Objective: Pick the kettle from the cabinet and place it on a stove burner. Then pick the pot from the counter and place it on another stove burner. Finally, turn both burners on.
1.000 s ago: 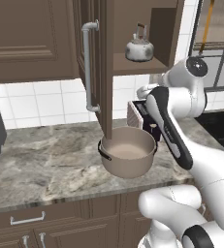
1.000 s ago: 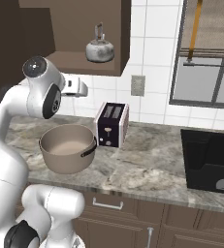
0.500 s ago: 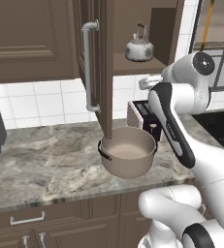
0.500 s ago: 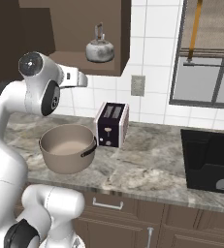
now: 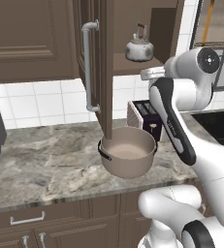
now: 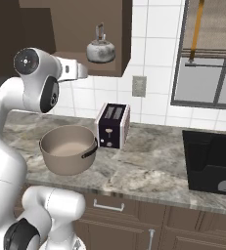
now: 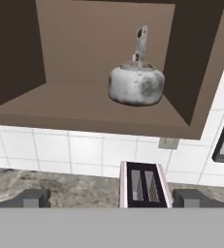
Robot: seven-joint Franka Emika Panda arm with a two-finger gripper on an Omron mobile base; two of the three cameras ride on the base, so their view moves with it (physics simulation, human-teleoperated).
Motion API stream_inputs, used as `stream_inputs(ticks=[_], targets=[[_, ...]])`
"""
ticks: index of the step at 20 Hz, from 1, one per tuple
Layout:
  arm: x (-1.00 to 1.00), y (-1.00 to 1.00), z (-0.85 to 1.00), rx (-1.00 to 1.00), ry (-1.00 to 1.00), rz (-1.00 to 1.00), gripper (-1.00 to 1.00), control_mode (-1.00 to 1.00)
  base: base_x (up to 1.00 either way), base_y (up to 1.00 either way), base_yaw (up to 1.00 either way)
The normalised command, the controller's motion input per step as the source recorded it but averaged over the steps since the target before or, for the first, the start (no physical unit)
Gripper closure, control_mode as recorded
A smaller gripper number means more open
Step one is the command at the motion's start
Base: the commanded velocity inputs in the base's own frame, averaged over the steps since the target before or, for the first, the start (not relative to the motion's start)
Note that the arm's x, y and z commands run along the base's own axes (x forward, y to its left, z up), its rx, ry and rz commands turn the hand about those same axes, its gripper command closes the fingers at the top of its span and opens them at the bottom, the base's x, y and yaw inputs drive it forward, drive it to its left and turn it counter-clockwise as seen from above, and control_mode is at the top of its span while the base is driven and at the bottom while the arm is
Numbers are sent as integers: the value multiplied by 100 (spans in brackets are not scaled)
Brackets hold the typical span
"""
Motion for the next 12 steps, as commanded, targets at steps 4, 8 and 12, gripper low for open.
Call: stream_inputs(ticks=[4,8,12], targets=[[0,-2,28,0,-11,-1,-100,-100,0,0,0],[0,0,28,0,-11,-1,-100,-100,0,0,0],[0,-1,30,0,-10,0,-100,-100,0,0,0]])
